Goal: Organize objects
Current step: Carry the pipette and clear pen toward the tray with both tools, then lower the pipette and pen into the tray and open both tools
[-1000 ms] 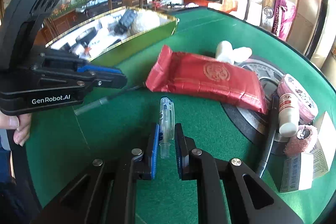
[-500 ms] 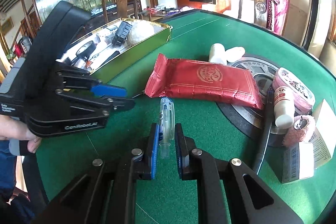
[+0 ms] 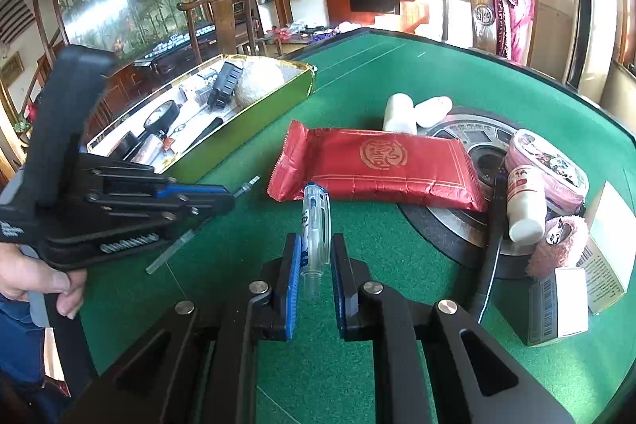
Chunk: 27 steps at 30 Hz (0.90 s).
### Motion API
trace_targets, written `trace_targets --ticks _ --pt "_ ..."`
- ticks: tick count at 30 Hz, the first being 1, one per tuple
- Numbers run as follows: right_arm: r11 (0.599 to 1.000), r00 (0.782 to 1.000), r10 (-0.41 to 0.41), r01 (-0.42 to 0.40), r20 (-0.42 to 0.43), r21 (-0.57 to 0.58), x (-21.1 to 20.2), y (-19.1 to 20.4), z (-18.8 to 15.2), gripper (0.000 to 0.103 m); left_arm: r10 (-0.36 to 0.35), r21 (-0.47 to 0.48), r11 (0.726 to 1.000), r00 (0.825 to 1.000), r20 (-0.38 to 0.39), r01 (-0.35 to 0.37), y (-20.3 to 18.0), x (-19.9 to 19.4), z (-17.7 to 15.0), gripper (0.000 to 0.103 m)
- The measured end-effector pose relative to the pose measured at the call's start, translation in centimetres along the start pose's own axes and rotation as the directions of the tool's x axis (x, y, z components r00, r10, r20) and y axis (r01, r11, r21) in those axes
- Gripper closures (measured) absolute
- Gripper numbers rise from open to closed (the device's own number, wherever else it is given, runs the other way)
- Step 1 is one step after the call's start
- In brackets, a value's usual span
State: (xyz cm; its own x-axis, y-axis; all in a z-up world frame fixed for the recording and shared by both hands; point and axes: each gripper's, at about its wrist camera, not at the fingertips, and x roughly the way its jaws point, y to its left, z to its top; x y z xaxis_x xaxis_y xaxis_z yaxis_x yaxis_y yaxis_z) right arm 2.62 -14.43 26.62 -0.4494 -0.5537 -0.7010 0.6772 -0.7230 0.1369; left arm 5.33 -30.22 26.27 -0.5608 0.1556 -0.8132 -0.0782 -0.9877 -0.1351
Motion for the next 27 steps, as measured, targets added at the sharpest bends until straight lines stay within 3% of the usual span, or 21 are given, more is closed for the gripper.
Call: trace_targets --ticks 8,15,21,27 --pt "0.999 0.999 0.04 -0.04 0.012 0.013 -0.4 1.4 -0.1 0.09 -0.052 -0.075 0.996 0.996 0.077 0.058 2.2 -3.1 -0.4 0.098" --pt "0.995 0.995 0.087 -0.089 0.04 0.038 -1.1 2.9 0.0 0.09 -0.102 -0.143 0.981 0.979 0.177 0.128 5.6 -7.2 -0.3 0.098" --pt "0.989 0.988 0.135 -0.139 0.067 0.051 -1.1 4.8 1.2 0.09 -0.056 -0.189 0.977 0.972 0.23 0.101 9.1 -9.9 -0.5 0.098" --pt "0.978 0.978 0.197 -0.202 0.075 0.06 0.2 7.8 2.9 0.09 0.005 -0.232 0.972 0.975 0.222 0.048 12.9 -10.8 -1.0 0.098"
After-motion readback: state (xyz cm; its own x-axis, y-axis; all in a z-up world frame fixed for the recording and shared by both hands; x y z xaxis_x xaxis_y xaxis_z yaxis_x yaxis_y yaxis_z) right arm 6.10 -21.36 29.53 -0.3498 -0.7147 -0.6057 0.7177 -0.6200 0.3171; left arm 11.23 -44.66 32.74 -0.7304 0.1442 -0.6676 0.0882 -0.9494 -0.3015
